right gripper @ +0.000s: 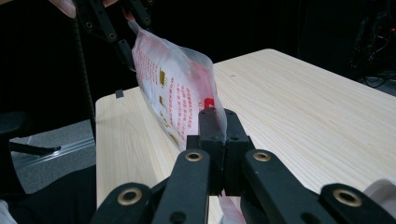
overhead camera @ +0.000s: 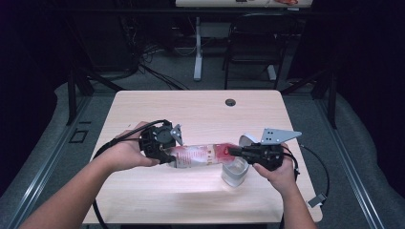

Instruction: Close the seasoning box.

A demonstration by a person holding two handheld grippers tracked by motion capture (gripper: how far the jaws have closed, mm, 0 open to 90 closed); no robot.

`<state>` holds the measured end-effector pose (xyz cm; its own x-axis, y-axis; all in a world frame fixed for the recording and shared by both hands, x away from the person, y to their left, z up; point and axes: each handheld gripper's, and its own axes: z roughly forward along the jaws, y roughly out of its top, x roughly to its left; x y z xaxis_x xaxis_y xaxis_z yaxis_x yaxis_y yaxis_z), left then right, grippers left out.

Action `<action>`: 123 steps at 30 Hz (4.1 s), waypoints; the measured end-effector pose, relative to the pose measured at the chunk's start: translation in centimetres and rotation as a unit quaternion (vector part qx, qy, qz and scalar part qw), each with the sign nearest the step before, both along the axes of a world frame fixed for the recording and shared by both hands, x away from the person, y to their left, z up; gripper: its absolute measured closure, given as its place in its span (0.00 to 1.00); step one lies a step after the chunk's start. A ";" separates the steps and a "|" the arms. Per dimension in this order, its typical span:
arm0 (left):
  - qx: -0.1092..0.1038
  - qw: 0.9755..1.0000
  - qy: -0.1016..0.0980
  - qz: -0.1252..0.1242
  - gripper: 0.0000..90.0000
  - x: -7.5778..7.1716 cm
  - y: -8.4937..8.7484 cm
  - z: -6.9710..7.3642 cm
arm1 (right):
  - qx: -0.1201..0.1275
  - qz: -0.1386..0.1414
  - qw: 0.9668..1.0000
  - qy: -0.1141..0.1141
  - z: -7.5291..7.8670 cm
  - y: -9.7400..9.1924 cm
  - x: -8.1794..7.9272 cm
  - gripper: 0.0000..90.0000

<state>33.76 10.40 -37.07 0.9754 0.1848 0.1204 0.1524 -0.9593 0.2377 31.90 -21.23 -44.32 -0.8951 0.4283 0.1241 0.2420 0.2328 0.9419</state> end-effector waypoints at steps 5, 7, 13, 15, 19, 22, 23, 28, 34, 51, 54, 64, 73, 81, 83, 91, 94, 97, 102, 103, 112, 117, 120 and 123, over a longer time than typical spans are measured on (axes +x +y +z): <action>0.002 1.000 -0.002 -0.005 0.78 0.1 -0.2 0.3 | 0.004 -0.002 1.000 0.000 0.1 -0.2 0.0 1.00; 0.001 1.000 -0.002 -0.006 0.78 0.1 -0.3 0.5 | 0.004 -0.001 1.000 0.000 0.1 -0.4 0.0 1.00; 0.000 1.000 -0.007 -0.009 0.78 0.1 -0.8 1.0 | 0.010 0.000 1.000 0.001 0.0 -1.0 0.1 1.00; -0.001 1.000 -0.009 -0.011 0.78 0.2 -1.0 1.2 | 0.014 -0.002 1.000 0.001 0.0 -1.2 0.2 1.00; -0.003 1.000 -0.011 -0.013 0.78 0.3 -1.3 1.5 | 0.022 -0.009 1.000 -0.002 0.2 -1.5 0.1 1.00; -0.002 1.000 -0.012 -0.016 0.78 0.4 -1.6 1.6 | 0.023 -0.012 1.000 -0.001 0.2 -1.8 0.1 1.00; -0.001 1.000 -0.011 -0.017 0.78 0.4 -1.8 1.6 | 0.022 -0.012 1.000 -0.001 0.2 -1.9 0.1 1.00; 0.001 1.000 -0.014 -0.020 0.78 0.5 -2.3 1.5 | 0.011 -0.018 1.000 0.000 0.1 -2.3 0.1 1.00; 0.001 1.000 -0.016 -0.026 0.78 0.6 -3.0 1.7 | 0.011 -0.021 1.000 0.003 -0.1 -2.9 0.1 1.00; 0.012 0.999 -0.021 -0.040 0.79 0.5 -5.0 2.5 | 0.031 -0.039 0.999 0.016 -1.5 -4.6 -0.2 1.00; 0.011 0.999 -0.022 -0.040 0.79 0.5 -5.1 2.7 | 0.035 -0.040 0.998 0.017 -1.6 -4.7 -0.2 1.00; 0.008 0.999 -0.020 -0.041 0.80 0.5 -5.0 2.7 | 0.035 -0.039 0.998 0.018 -1.6 -4.7 -0.3 1.00; 0.005 0.999 -0.021 -0.040 0.80 0.6 -5.0 2.8 | 0.039 -0.040 0.998 0.019 -1.8 -4.7 -0.2 1.00; 0.003 0.999 -0.020 -0.042 0.80 0.6 -5.1 2.9 | 0.038 -0.041 0.998 0.019 -1.9 -4.8 -0.3 1.00; 0.002 0.999 -0.021 -0.043 0.80 0.6 -5.2 3.1 | 0.040 -0.042 0.998 0.020 -1.9 -4.8 -0.3 1.00; 0.000 0.999 -0.024 -0.045 0.80 0.7 -5.3 3.5 | 0.041 -0.043 0.998 0.020 -2.0 -5.0 -0.3 1.00; 0.002 0.999 -0.025 -0.044 0.80 0.7 -5.4 3.7 | 0.043 -0.043 0.998 0.021 -2.0 -5.0 -0.3 1.00; 0.000 0.999 -0.029 -0.044 0.81 0.6 -5.4 3.8 | 0.044 -0.043 0.998 0.020 -2.0 -4.9 -0.3 1.00; -0.001 0.998 -0.032 -0.045 0.81 0.6 -5.4 4.1 | 0.046 -0.042 0.998 0.021 -2.0 -4.8 -0.3 1.00; -0.002 0.998 -0.030 -0.046 0.81 0.6 -5.4 4.2 | 0.047 -0.042 0.998 0.021 -2.0 -4.8 -0.3 1.00; 0.002 0.998 -0.032 -0.047 0.81 0.6 -5.6 4.5 | 0.047 -0.042 0.998 0.022 -2.0 -4.8 -0.3 1.00; -0.001 0.998 -0.033 -0.047 0.81 0.6 -5.5 4.6 | 0.052 -0.039 0.998 0.024 -2.0 -4.9 -0.3 1.00; -0.002 0.998 -0.035 -0.047 0.81 0.6 -5.5 4.7 | 0.051 -0.040 0.998 0.023 -2.0 -4.8 -0.3 1.00; 0.001 0.998 -0.036 -0.047 0.82 0.6 -5.5 4.8 | 0.052 -0.040 0.998 0.023 -2.0 -4.8 -0.3 1.00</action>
